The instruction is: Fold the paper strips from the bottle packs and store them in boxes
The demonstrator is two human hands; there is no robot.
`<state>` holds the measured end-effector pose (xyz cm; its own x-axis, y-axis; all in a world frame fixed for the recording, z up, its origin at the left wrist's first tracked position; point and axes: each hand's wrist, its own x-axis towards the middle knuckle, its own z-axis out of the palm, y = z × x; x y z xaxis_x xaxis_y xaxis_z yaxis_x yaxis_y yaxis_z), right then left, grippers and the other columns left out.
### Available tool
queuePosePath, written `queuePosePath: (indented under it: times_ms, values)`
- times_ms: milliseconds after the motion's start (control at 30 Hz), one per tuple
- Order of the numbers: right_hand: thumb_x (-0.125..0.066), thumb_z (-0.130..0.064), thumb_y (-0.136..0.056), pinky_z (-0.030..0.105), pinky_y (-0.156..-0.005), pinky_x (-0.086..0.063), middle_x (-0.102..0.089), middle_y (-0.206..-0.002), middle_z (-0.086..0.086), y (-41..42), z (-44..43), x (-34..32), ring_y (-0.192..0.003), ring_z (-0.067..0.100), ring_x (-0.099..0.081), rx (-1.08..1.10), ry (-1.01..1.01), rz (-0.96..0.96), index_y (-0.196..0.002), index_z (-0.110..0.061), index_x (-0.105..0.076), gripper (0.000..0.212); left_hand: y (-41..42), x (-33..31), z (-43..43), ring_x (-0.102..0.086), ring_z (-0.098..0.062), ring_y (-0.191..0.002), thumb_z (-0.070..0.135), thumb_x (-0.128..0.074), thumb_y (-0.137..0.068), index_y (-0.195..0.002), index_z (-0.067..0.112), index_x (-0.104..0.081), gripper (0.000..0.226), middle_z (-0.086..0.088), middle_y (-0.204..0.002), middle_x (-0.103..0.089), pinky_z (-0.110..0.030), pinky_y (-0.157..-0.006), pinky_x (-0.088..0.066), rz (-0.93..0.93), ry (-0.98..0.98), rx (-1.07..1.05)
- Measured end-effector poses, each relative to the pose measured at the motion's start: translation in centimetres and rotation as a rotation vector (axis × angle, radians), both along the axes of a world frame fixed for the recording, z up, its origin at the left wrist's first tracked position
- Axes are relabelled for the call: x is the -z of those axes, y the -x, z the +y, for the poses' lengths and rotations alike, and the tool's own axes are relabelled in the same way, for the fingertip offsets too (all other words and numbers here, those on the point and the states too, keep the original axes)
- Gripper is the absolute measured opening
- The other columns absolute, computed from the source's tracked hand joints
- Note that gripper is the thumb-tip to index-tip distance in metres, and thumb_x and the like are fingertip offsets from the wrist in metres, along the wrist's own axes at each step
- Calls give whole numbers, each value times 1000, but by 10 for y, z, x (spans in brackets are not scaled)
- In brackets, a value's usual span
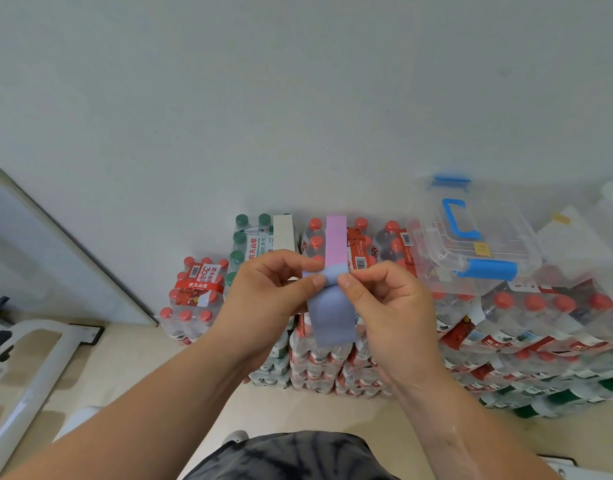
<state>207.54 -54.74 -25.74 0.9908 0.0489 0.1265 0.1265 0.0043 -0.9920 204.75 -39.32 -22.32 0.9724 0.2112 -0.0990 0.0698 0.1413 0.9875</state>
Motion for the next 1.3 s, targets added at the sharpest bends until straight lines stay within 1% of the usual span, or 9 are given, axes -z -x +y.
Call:
queuePosePath:
  times_ms: [200, 333, 433, 567, 700, 833, 967, 1200, 1300]
  values:
    - [-76, -39, -77, 31, -65, -56, -70, -74, 3, -2, -1, -7, -71, 25, -65, -13, -8, -23, -75, -19, -71, 20, -1, -3, 0, -72, -15, -75, -7, -72, -81, -74, 20, -77, 29, -8, -83, -76, -19, -64, -53, -16, -31, 24]
    - [-78, -24, -81, 23, -68, -55, -71, -77, 2, -6, -3, -6, -73, 17, -66, -22, -10, -41, -78, -16, -72, 11, -2, -1, 2, -73, -22, -84, -5, -70, -83, -92, 16, -74, 23, -12, -92, -77, -27, -70, -57, -17, -1, 19]
    - [-79, -14, -84, 25, -70, -56, -73, -80, 0, -8, -4, -4, -76, 15, -69, -26, 3, -49, -80, -18, -73, 8, -3, 0, 3, -74, -25, -84, -2, -69, -85, -93, 15, -75, 19, -13, -90, -77, -33, -72, -60, -2, -14, 22]
    - [-79, -23, -82, 34, -73, -60, -74, -82, 0, -4, -3, -3, -79, 20, -71, -16, 17, -55, -82, -20, -74, 6, -3, 0, 3, -72, -16, -75, 0, -73, -81, -88, 15, -75, 17, -4, -80, -76, -21, -63, -54, -12, -12, 0]
    - [-73, -35, -80, 28, -71, -59, -76, -82, -2, 0, -1, -7, -78, 16, -72, -2, -12, -42, -84, -20, -74, 16, -2, 1, 2, -72, -13, -73, -5, -71, -82, -87, 11, -73, 16, -3, -79, -76, -21, -64, -54, -23, 14, -12]
    - [-79, -23, -84, 23, -70, -57, -74, -79, -3, -3, 1, -5, -75, 13, -70, 34, 32, -36, -80, -22, -74, 6, -2, 3, 0, -73, -18, -78, -10, -69, -83, -83, 12, -71, 22, -8, -84, -77, -25, -69, -57, -13, 30, 3]
    - [-80, -14, -83, 23, -69, -55, -74, -79, -2, -5, 1, -4, -74, 9, -68, 33, -50, 5, -73, -26, -74, 17, -3, 6, 2, -72, -26, -88, -12, -67, -83, -93, 11, -72, 26, -13, -94, -75, -38, -80, -59, 1, 52, 26]
    - [-79, -8, -82, 24, -70, -58, -76, -82, -2, -3, 1, -1, -76, 9, -71, 2, -46, 22, -81, -15, -75, 8, -2, 5, 1, -73, -19, -78, -2, -72, -82, -93, 11, -74, 17, -9, -85, -77, -25, -63, -56, 51, 49, 0]
    - [-78, -21, -82, 22, -70, -58, -76, -82, -4, -1, 2, -4, -78, 11, -73, -5, -21, 16, -83, -19, -74, 4, -3, 5, 1, -73, -19, -78, -4, -73, -81, -88, 14, -74, 19, -8, -85, -77, -25, -63, -56, 41, 49, -25]
